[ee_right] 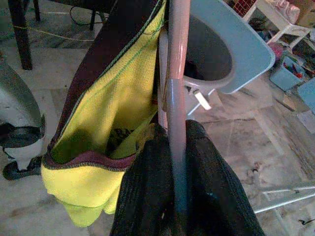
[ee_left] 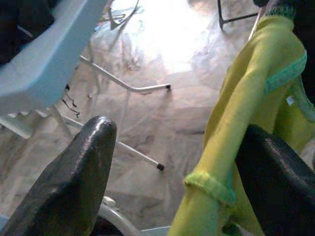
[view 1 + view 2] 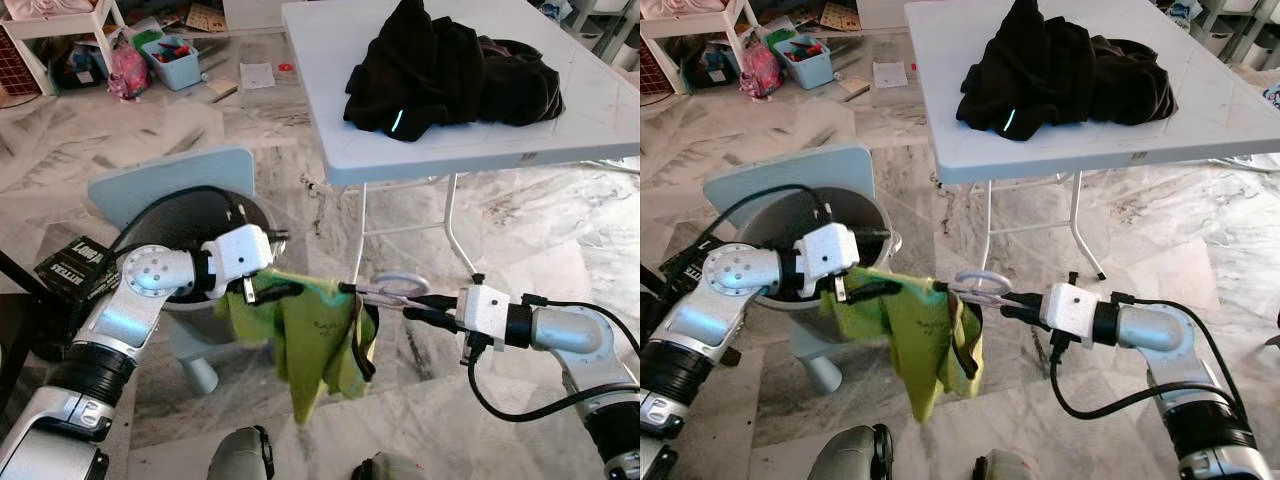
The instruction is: Hang hanger
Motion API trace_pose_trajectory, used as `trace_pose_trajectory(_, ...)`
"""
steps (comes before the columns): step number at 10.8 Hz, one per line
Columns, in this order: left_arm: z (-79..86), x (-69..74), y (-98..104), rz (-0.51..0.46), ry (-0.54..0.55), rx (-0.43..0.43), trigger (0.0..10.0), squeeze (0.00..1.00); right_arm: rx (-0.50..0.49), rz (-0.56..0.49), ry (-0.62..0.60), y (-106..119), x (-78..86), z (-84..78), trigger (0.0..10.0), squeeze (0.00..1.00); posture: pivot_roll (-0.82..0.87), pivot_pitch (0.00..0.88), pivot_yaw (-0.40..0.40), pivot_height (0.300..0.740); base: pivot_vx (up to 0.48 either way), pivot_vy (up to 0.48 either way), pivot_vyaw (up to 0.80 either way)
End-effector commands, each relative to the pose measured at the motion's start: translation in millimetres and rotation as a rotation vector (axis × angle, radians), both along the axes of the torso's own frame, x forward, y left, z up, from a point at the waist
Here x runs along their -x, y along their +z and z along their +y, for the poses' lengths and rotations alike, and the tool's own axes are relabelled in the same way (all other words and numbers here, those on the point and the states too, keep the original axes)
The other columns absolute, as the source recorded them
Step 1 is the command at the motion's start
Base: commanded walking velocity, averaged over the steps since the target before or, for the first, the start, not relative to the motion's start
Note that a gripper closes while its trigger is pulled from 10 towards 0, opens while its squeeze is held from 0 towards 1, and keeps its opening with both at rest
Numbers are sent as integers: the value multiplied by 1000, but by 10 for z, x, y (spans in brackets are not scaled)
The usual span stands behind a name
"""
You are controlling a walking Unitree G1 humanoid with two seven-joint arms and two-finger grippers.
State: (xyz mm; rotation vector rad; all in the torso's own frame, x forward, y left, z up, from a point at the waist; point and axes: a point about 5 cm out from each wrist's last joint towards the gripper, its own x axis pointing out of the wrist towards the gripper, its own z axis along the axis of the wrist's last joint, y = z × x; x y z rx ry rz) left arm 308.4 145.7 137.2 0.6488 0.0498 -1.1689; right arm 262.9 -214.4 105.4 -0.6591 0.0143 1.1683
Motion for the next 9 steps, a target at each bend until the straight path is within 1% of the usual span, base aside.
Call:
trace_pose_trajectory(1, -22, -6, -18, 15, -47, -20, 0, 0, -13, -52, 33, 88, -29, 66, 10000, 0, -63, 80, -10, 740, 0, 0, 0)
trace_pose_trajectory(3, -76, -1, -90, 56, -84, -35, 0, 0, -25, -64, 33, 92, -40, 103, 10000, 0, -68, 83, -8, 740, 0, 0, 0)
trace_pose_trajectory(5, -127, -34, -93, 47, -96, -33, 0, 0, -33, -70, 32, 89, -29, 120, 10000, 0, -69, 85, -6, 740, 0, 0, 0)
trace_pose_trajectory(9, -155, -36, -123, 55, -131, -44, 0, 0, -41, -74, 28, 78, -33, 142, 10000, 0, -70, 92, -4, 740, 0, 0, 0)
